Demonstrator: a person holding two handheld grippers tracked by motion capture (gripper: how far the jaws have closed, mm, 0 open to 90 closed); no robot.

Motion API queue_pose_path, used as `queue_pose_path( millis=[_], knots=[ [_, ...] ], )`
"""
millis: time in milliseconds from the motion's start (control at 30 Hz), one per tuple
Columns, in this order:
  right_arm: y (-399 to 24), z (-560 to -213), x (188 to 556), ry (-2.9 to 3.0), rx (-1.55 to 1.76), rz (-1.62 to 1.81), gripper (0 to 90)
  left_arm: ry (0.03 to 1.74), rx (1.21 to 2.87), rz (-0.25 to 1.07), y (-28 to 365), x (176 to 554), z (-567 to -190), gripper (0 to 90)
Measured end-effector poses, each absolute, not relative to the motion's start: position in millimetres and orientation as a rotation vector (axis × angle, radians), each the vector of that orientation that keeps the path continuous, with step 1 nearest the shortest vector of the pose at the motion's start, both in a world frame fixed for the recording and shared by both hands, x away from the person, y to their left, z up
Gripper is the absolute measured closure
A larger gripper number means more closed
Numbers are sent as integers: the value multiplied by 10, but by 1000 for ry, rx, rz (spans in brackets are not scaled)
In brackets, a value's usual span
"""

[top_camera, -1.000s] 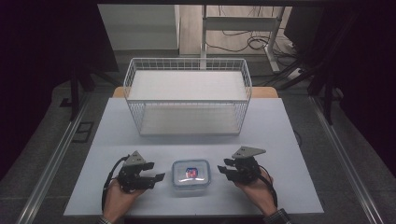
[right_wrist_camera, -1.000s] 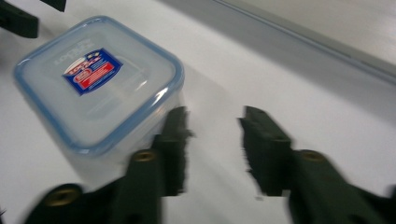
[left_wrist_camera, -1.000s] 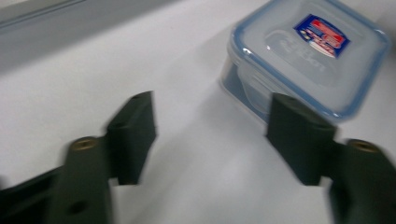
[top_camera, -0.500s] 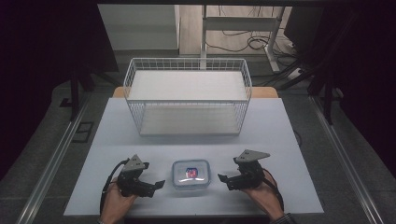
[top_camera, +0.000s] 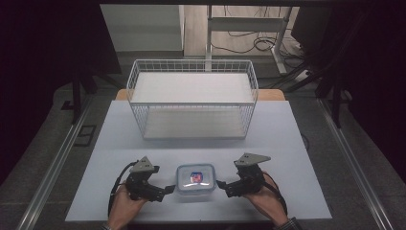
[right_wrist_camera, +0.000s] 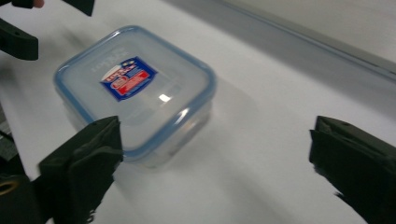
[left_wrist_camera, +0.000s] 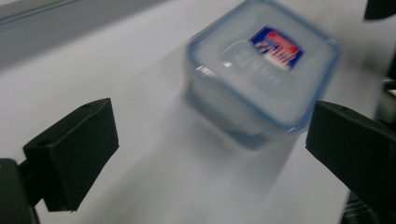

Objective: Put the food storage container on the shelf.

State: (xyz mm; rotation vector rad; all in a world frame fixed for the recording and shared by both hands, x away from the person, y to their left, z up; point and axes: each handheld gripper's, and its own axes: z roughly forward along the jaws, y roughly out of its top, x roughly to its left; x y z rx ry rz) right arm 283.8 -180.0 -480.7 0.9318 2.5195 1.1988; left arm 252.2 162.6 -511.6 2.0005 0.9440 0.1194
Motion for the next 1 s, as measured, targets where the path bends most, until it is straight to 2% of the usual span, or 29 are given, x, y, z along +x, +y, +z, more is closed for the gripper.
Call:
queue_pose_path(
  millis=[100, 367, 600, 667, 767, 1000],
  knots=[
    [-1718, -4800, 2820, 2537, 926, 1206, 1, 924, 1997, 62, 1536, 2565, -5099, 23],
    [-1531, -4871, 2889, 2630, 952, 1221, 15, 942, 2035, 11, 1378, 2706, -5193, 24],
    [-1433, -5062, 2991, 2751, 1068, 1251, 89, 948, 2042, -148, 1311, 2744, -5316, 26],
    [-1402, -5084, 2966, 2784, 1070, 1243, 102, 923, 2108, -131, 1212, 2683, -5335, 64],
    [-1370, -5114, 2898, 2804, 1036, 1181, 98, 909, 2193, -28, 1114, 2587, -5304, 75],
    [-1507, -4997, 2827, 2744, 1068, 1279, 232, 931, 2002, -177, 1333, 2554, -5233, 181]
  ],
)
